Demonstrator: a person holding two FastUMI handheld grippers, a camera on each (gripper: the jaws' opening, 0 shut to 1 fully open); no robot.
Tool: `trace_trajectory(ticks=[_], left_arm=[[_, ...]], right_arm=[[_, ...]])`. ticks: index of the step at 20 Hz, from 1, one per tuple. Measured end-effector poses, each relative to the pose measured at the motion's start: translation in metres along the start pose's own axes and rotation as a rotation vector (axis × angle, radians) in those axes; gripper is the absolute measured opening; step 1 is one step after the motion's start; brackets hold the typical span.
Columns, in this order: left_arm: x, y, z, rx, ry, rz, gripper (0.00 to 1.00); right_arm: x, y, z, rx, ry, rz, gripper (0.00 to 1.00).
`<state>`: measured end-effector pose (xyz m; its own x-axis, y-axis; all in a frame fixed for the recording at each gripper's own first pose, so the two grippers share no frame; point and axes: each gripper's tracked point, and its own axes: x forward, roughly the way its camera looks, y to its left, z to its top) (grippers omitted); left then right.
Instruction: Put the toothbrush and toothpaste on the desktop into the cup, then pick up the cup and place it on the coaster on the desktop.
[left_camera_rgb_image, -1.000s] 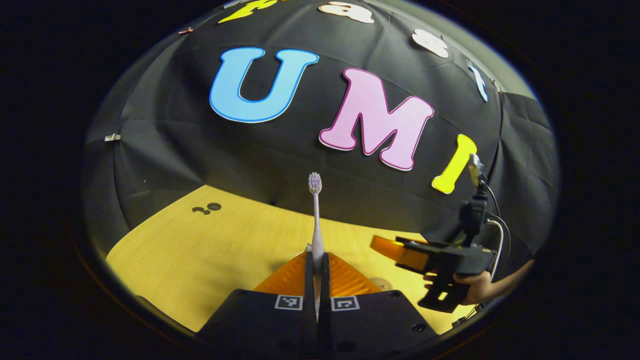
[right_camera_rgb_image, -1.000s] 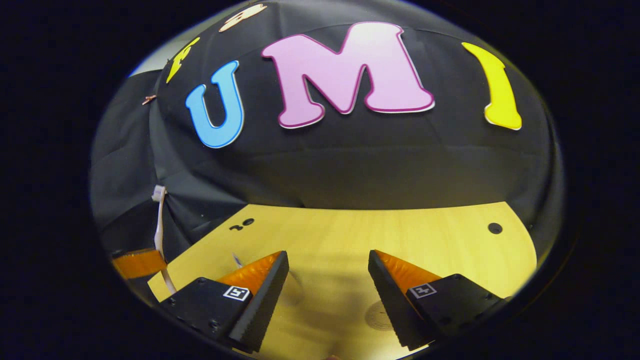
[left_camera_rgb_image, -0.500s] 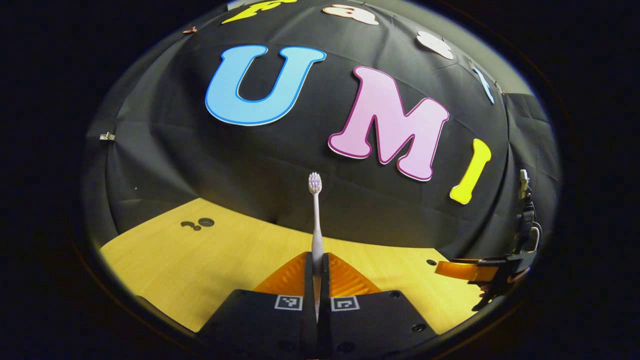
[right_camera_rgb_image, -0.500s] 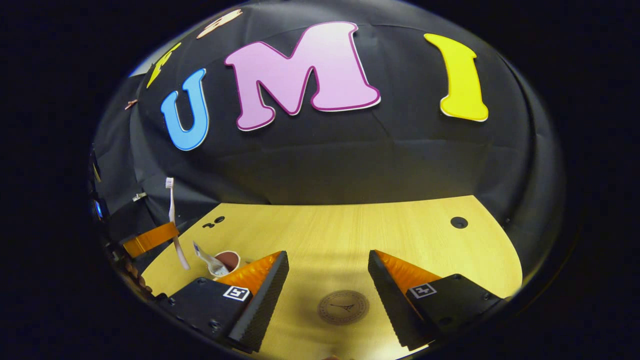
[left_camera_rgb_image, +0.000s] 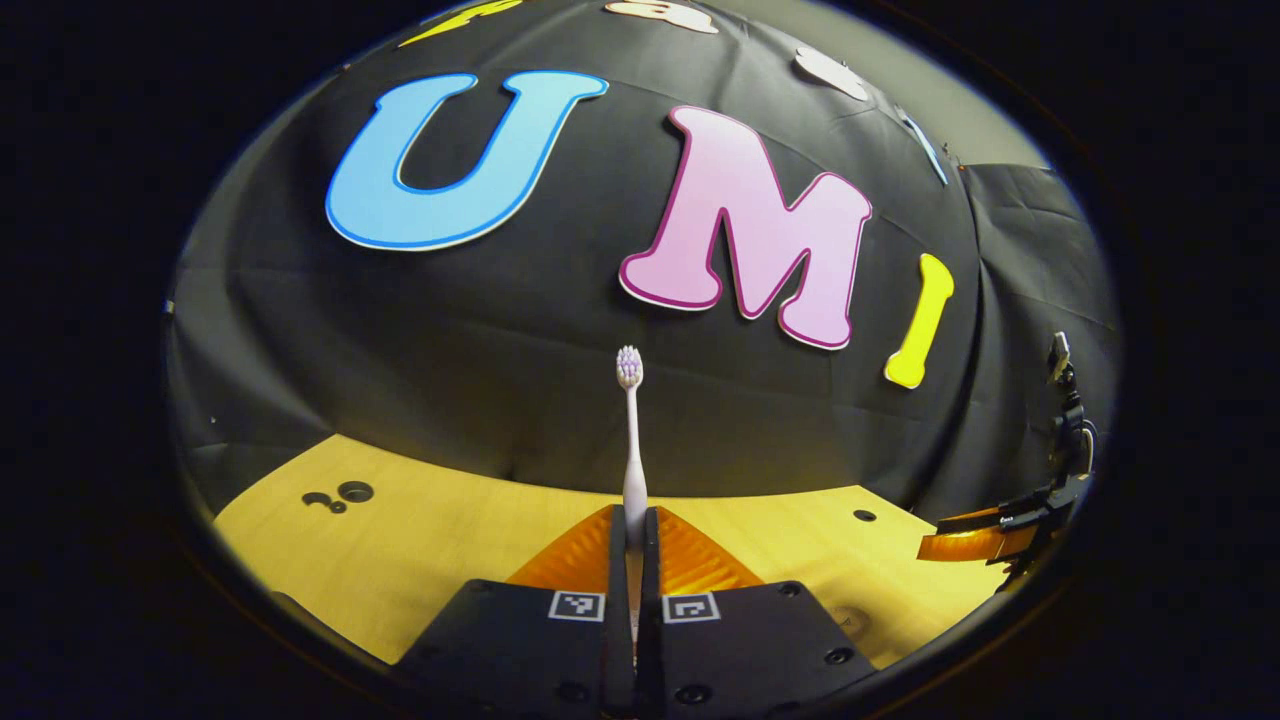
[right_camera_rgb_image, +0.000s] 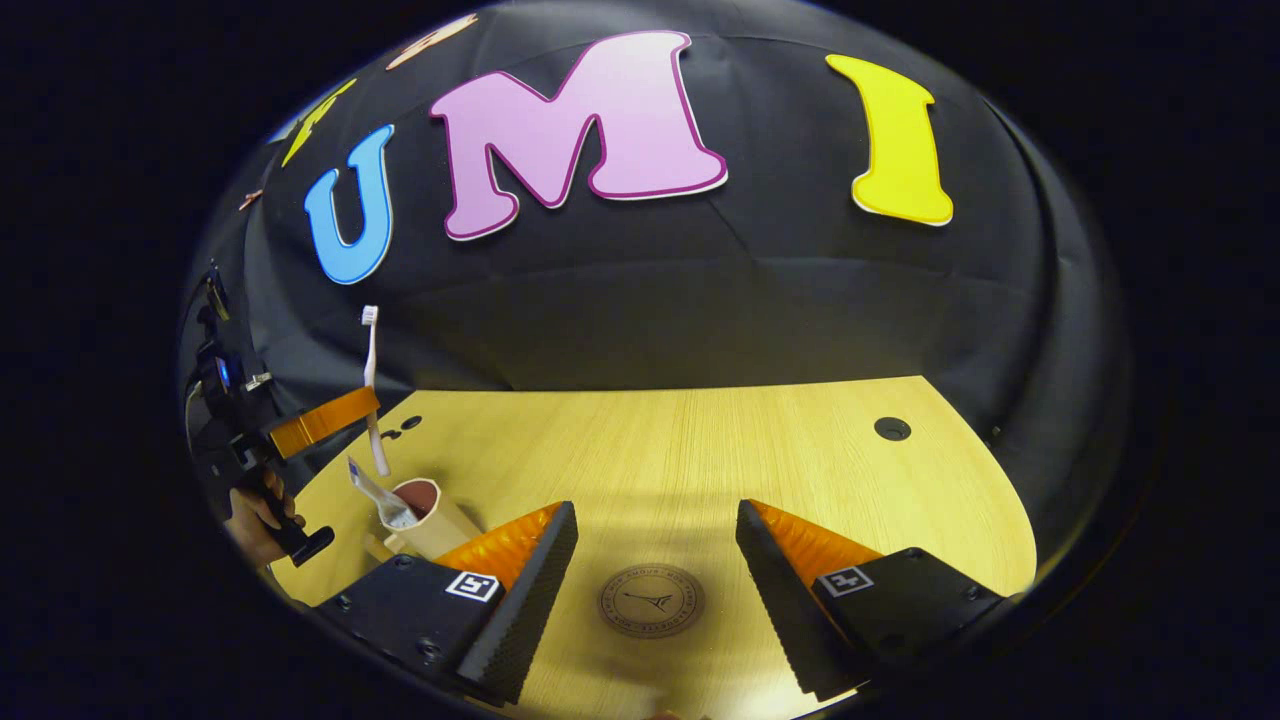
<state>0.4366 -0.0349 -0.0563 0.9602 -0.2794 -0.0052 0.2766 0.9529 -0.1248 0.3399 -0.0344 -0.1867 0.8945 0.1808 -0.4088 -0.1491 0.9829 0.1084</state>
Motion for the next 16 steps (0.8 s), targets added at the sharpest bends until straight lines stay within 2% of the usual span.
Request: trace_trajectory(ticks=[4, 9, 14, 15, 16], left_arm=[[0.003, -0.012, -0.005, -0.021, 0.015, -0.051, 0.08], [-0.007, -0.017, -0.001, -0.02, -0.012, -0.072, 0.14], [-0.027, -0.022, -0.003, -0.019, -0.007, -0.06, 0.2], [-0.033, -0.023, 0.001, -0.017, -0.016, -0.057, 0.24], [-0.041, -0.025, 0.004, -0.02, -0.019, -0.057, 0.45]], right_arm=[[0.003, 0.003, -0.001, -0.001, 0.002, -0.004, 0.98], [0.003, 0.006, -0.001, -0.016, -0.002, -0.004, 0.98], [0.001, 0.007, -0.001, -0.026, -0.004, 0.002, 0.98], [0.0, 0.007, 0.002, -0.03, -0.012, 0.002, 0.99], [0.0, 0.008, 0.003, -0.033, -0.016, 0.004, 0.98]])
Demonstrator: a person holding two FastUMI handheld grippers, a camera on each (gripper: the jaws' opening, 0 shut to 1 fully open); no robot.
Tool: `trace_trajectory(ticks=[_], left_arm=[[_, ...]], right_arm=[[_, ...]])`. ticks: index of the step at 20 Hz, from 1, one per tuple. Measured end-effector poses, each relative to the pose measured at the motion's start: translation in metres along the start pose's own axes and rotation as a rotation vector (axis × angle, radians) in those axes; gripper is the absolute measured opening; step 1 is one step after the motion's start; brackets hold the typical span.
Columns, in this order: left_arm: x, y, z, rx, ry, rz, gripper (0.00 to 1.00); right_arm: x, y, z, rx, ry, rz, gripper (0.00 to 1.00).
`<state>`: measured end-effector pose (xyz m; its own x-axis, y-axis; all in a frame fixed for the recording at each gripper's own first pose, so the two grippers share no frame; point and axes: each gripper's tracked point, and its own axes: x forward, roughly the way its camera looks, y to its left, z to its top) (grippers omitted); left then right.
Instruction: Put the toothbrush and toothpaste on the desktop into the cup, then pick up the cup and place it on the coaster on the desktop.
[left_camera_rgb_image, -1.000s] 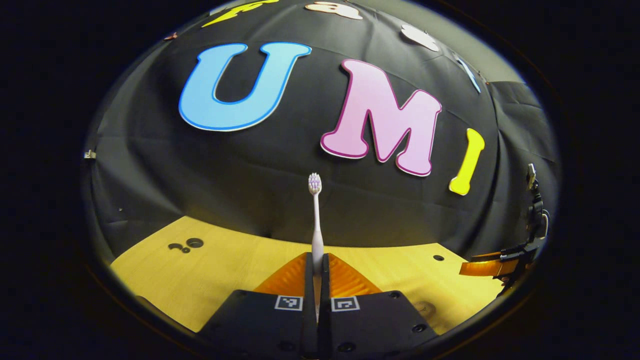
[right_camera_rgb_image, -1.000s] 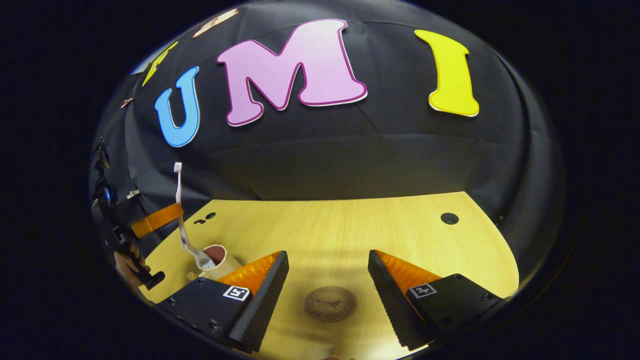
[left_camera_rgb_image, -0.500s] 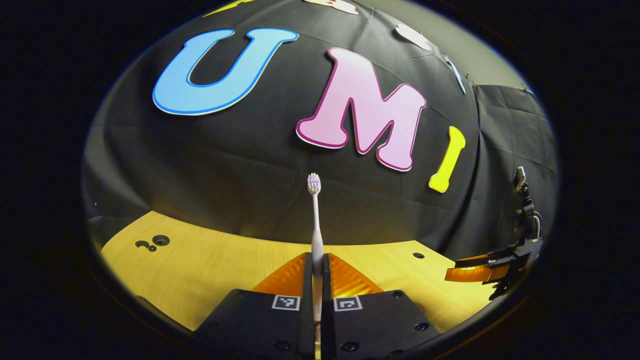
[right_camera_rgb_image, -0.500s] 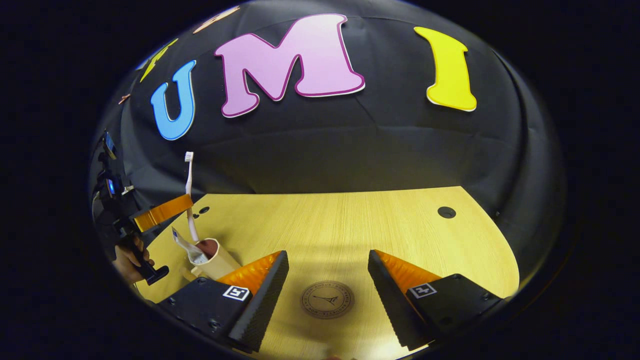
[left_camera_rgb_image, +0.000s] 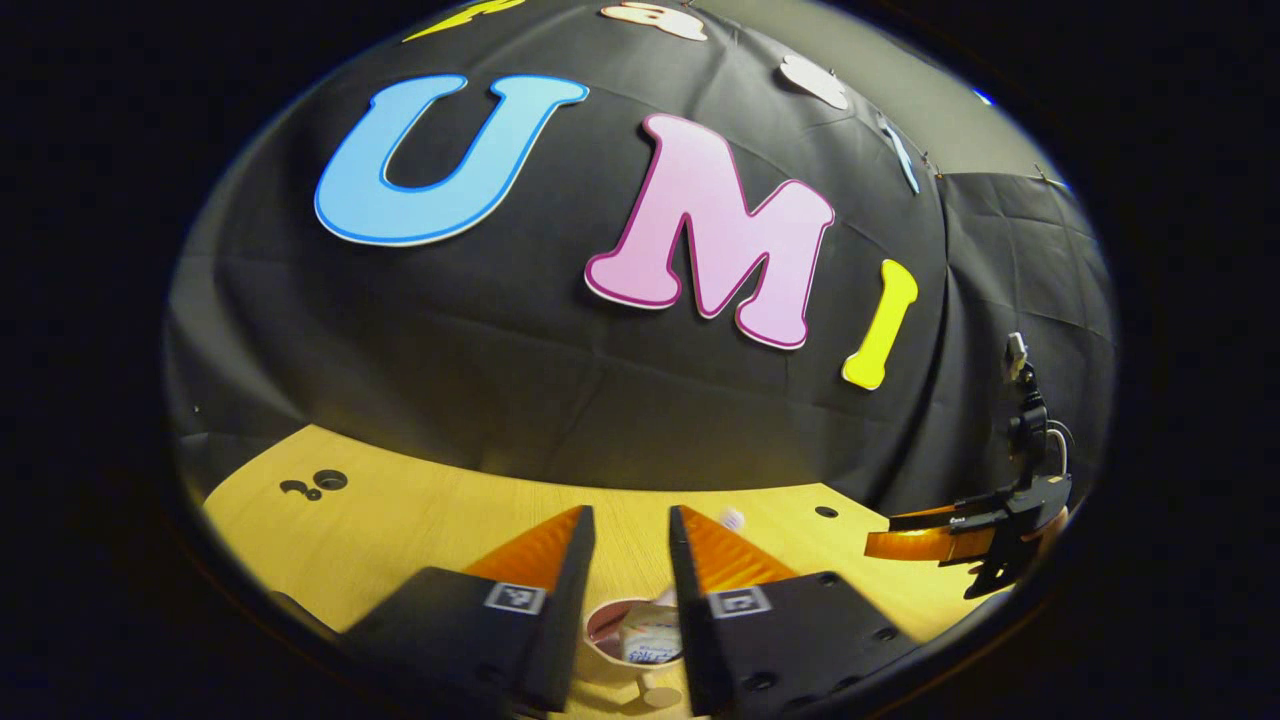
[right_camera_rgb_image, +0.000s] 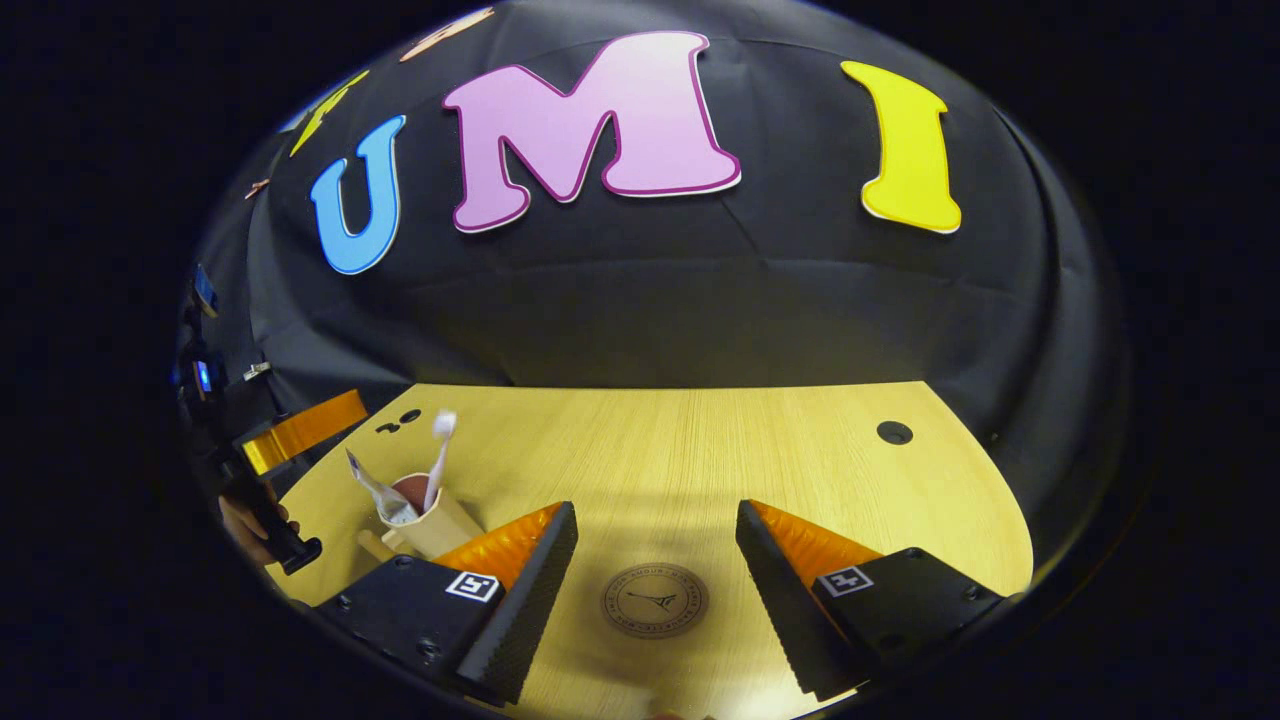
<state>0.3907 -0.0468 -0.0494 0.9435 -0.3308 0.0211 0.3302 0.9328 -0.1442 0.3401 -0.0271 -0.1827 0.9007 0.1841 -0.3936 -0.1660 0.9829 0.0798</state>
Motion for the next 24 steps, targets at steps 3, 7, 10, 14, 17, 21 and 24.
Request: trace_trajectory(ticks=[3, 7, 10, 14, 17, 21, 24], left_arm=[[-0.02, 0.0, 0.001, -0.021, 0.015, 0.029, 0.77], [-0.046, 0.009, -0.023, -0.011, 0.141, 0.098, 0.97], [-0.054, 0.006, -0.04, -0.023, 0.221, 0.104, 0.97], [-0.055, -0.001, -0.066, -0.013, 0.342, 0.105, 0.97], [-0.057, -0.001, -0.093, 0.006, 0.47, 0.128, 0.98], [-0.052, -0.005, -0.13, 0.0, 0.647, 0.131, 0.98], [-0.046, -0.008, -0.154, -0.056, 0.787, 0.13, 0.98]], right_arm=[[-0.002, 0.0, -0.003, 0.006, 0.015, 0.007, 0.98], [-0.012, -0.005, -0.005, 0.008, 0.02, 0.014, 0.98], [-0.021, -0.01, -0.008, 0.004, 0.027, 0.019, 0.98], [-0.036, -0.021, -0.015, 0.027, 0.041, 0.019, 0.98], [-0.052, -0.033, -0.024, 0.062, 0.054, 0.011, 0.98], [-0.07, -0.059, -0.043, 0.096, 0.08, -0.028, 0.98], [-0.084, -0.072, -0.059, 0.168, 0.118, -0.046, 0.98]])
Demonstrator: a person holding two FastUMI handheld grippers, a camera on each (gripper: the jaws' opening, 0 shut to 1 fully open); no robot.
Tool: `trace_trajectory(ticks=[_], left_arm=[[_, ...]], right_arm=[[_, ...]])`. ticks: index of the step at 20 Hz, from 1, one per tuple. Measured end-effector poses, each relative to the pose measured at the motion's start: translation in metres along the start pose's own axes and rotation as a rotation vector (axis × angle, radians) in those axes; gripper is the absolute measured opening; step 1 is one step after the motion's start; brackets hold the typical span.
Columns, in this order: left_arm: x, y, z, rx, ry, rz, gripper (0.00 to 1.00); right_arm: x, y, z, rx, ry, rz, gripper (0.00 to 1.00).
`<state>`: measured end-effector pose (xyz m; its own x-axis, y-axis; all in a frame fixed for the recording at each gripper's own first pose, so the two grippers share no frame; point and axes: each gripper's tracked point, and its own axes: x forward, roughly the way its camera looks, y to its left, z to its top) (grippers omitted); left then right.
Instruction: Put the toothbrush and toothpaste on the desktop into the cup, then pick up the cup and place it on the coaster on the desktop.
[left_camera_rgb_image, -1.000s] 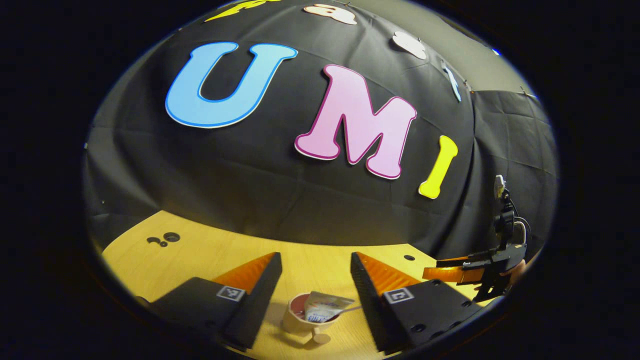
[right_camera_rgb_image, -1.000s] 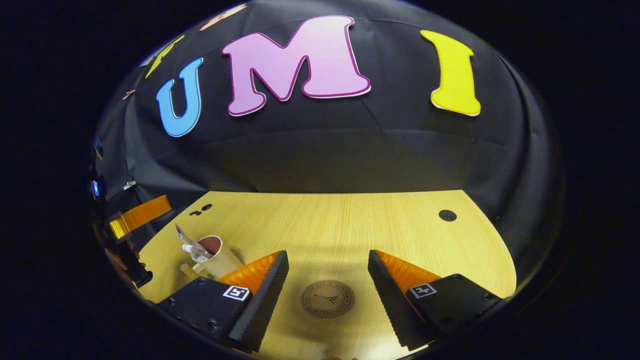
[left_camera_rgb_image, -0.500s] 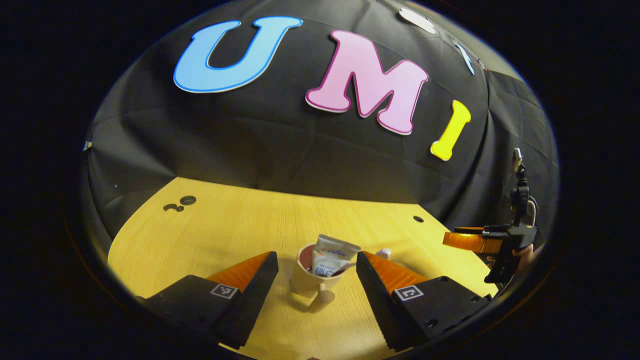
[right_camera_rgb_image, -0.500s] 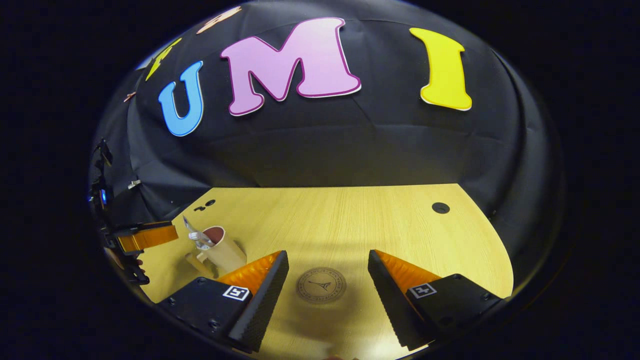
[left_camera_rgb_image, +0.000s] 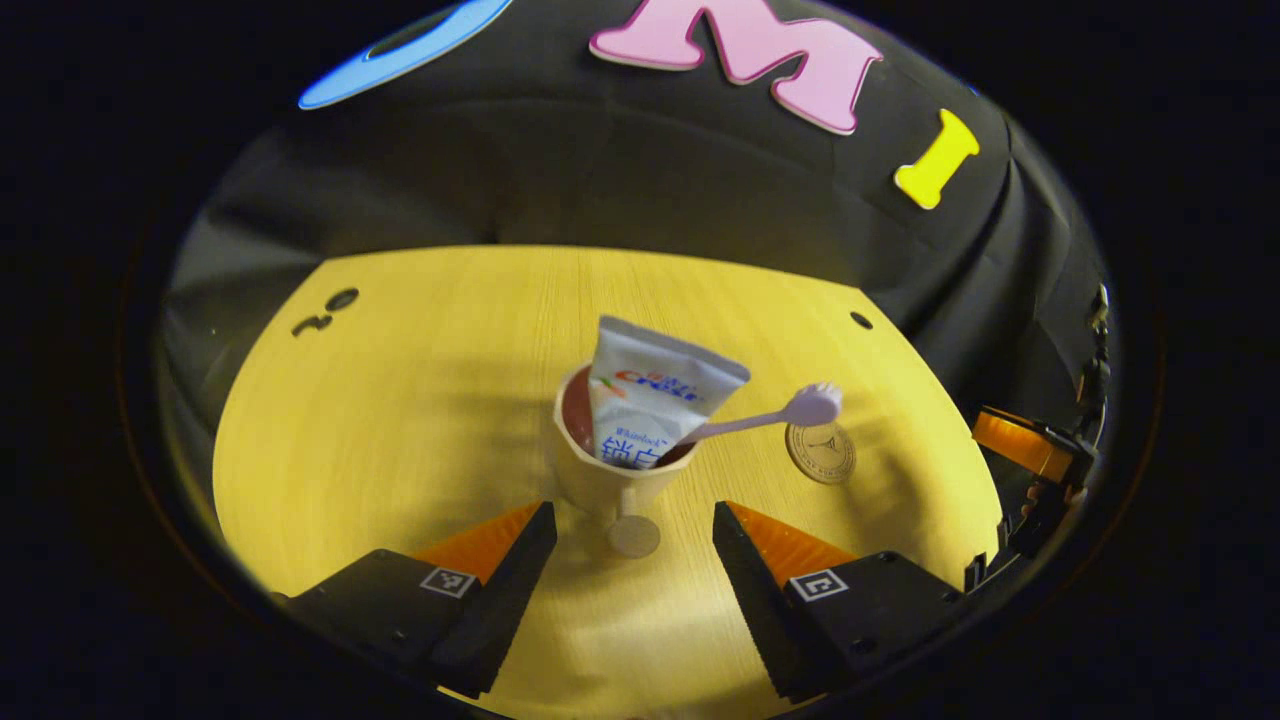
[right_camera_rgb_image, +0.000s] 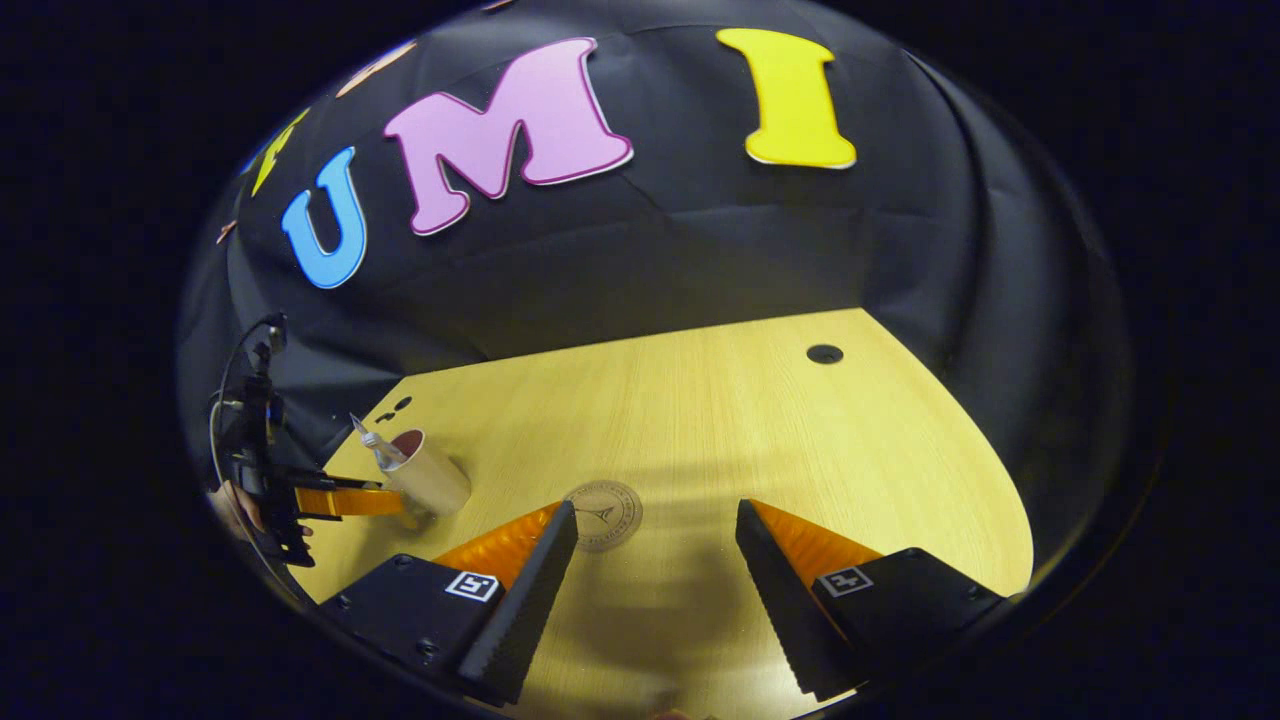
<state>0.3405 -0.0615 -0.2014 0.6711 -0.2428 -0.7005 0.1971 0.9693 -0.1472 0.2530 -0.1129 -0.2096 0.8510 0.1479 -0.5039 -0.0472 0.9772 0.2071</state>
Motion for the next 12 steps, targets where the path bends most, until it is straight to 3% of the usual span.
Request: trace_trajectory(ticks=[6, 7, 8, 10, 11, 12], left_arm=[[0.027, 0.008, 0.0, -0.026, 0.211, 0.063, 0.93], [0.028, 0.009, -0.001, -0.027, 0.239, 0.071, 0.78], [0.03, 0.01, -0.002, -0.022, 0.26, 0.079, 0.83], [0.031, 0.01, -0.005, -0.009, 0.29, 0.09, 0.78], [0.032, 0.008, -0.006, -0.005, 0.3, 0.093, 0.82], [0.032, 0.009, -0.008, 0.0, 0.312, 0.105, 0.62]], right_arm=[[-0.016, -0.041, -0.016, 0.097, 0.007, -0.074, 0.98], [-0.016, -0.047, -0.017, 0.113, 0.007, -0.087, 0.98], [-0.017, -0.052, -0.018, 0.125, 0.007, -0.099, 0.98], [-0.019, -0.063, -0.019, 0.14, 0.004, -0.118, 0.98], [-0.019, -0.067, -0.019, 0.146, 0.0, -0.125, 0.98], [-0.019, -0.07, -0.017, 0.151, -0.007, -0.132, 0.98]])
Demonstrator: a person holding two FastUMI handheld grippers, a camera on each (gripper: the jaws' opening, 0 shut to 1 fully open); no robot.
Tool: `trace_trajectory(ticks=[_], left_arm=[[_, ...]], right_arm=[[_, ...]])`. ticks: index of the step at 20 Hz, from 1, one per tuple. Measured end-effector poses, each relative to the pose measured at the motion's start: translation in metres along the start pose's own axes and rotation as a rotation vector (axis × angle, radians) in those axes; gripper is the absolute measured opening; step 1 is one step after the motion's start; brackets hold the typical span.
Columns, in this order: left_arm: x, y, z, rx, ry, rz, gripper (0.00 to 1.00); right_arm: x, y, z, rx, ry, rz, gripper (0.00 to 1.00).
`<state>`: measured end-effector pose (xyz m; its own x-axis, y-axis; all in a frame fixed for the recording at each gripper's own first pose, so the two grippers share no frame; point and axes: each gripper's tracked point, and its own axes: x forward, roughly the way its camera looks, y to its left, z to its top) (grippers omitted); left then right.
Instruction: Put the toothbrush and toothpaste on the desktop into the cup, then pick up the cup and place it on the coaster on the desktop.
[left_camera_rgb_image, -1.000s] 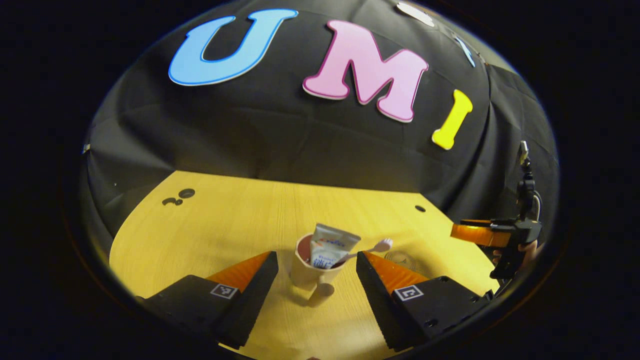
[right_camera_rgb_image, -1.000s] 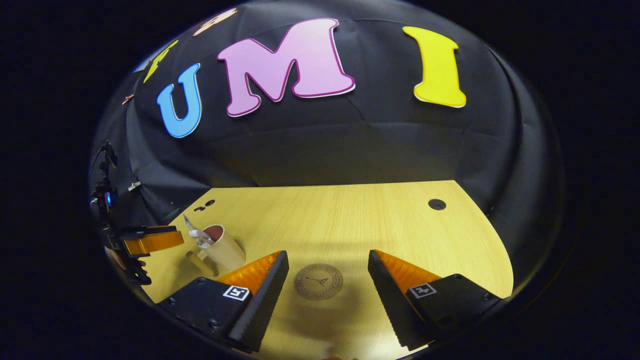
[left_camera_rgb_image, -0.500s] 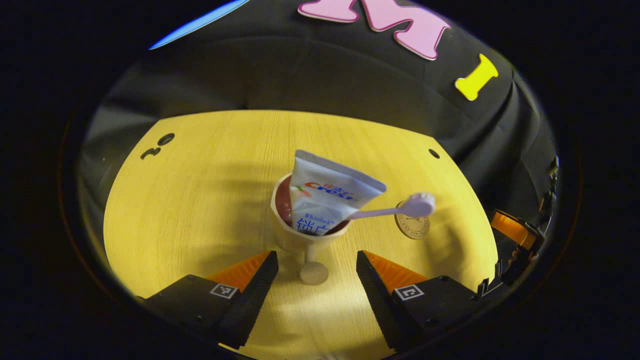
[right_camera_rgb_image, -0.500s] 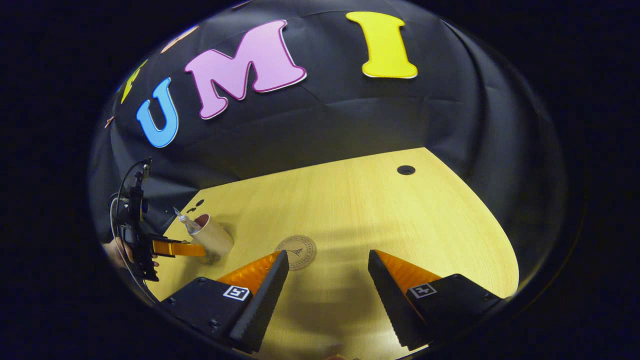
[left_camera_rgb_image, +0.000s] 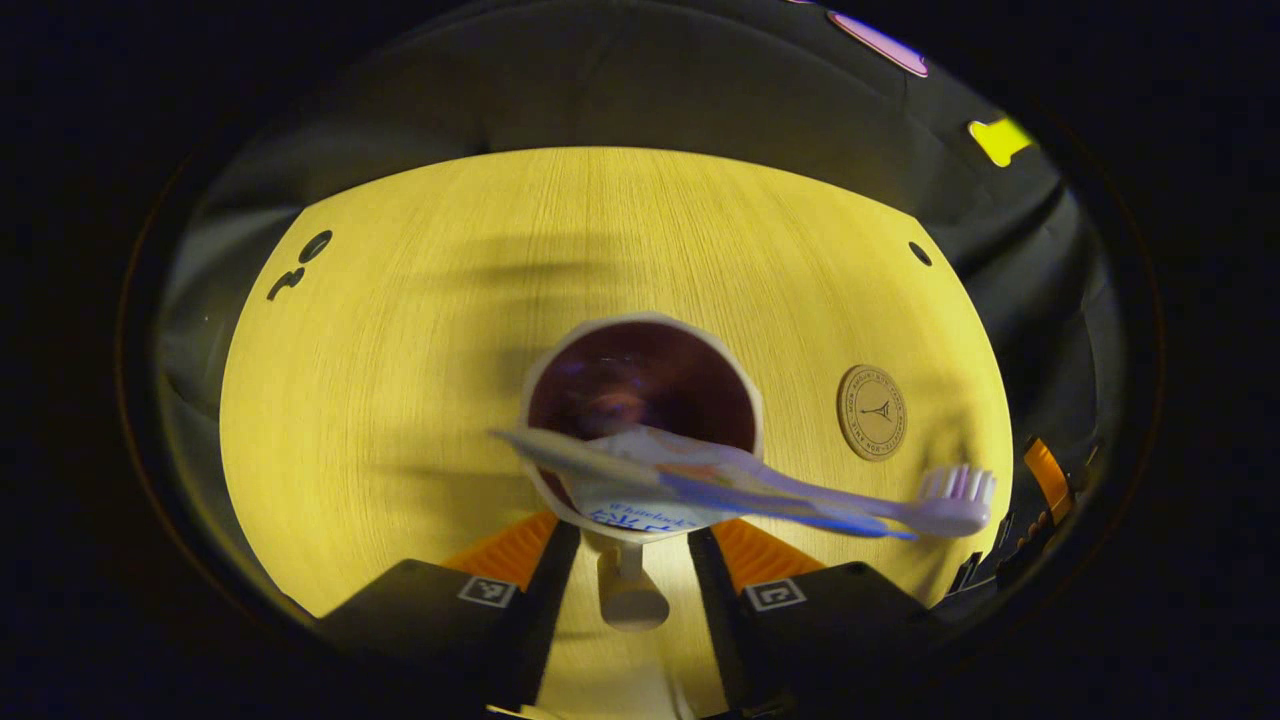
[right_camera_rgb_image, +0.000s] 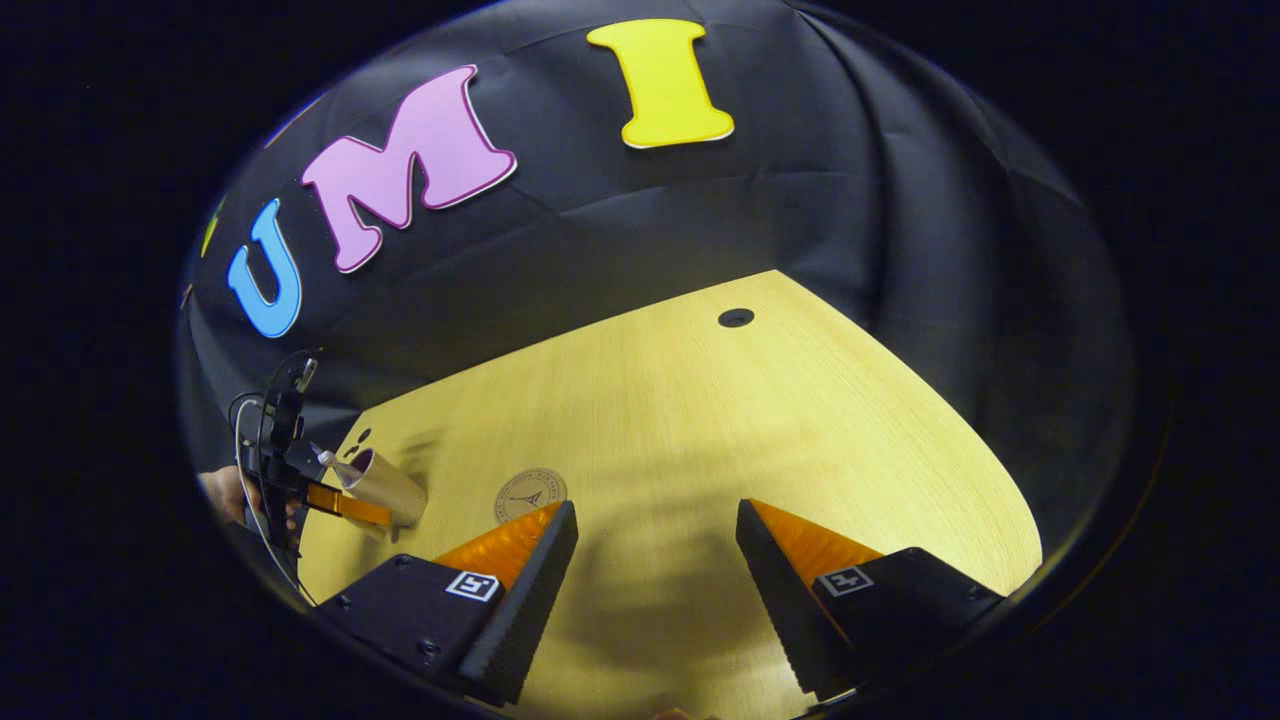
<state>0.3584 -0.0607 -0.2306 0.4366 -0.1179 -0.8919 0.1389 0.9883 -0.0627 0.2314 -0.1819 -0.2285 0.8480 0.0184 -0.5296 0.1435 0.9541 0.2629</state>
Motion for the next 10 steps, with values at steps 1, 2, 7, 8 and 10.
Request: trace_trajectory(ticks=[1, 2, 7, 8, 10], left_arm=[[0.001, 0.001, -0.001, 0.001, 0.007, 0.007, 0.54], [0.002, 0.002, -0.001, -0.002, 0.012, 0.016, 0.51], [0.003, 0.004, -0.004, -0.023, 0.029, 0.041, 0.38], [0.003, 0.004, -0.004, -0.023, 0.028, 0.047, 0.36], [0.003, 0.003, -0.004, -0.032, 0.017, 0.054, 0.34]], right_arm=[[0.0, -0.003, 0.002, 0.005, -0.006, -0.004, 0.98], [-0.001, -0.005, 0.003, 0.009, -0.011, -0.007, 0.98], [-0.007, -0.012, 0.004, 0.009, -0.017, -0.015, 0.98], [-0.008, -0.011, 0.005, 0.005, -0.017, -0.016, 0.98], [-0.011, -0.012, 0.004, -0.004, -0.018, -0.019, 0.98]])
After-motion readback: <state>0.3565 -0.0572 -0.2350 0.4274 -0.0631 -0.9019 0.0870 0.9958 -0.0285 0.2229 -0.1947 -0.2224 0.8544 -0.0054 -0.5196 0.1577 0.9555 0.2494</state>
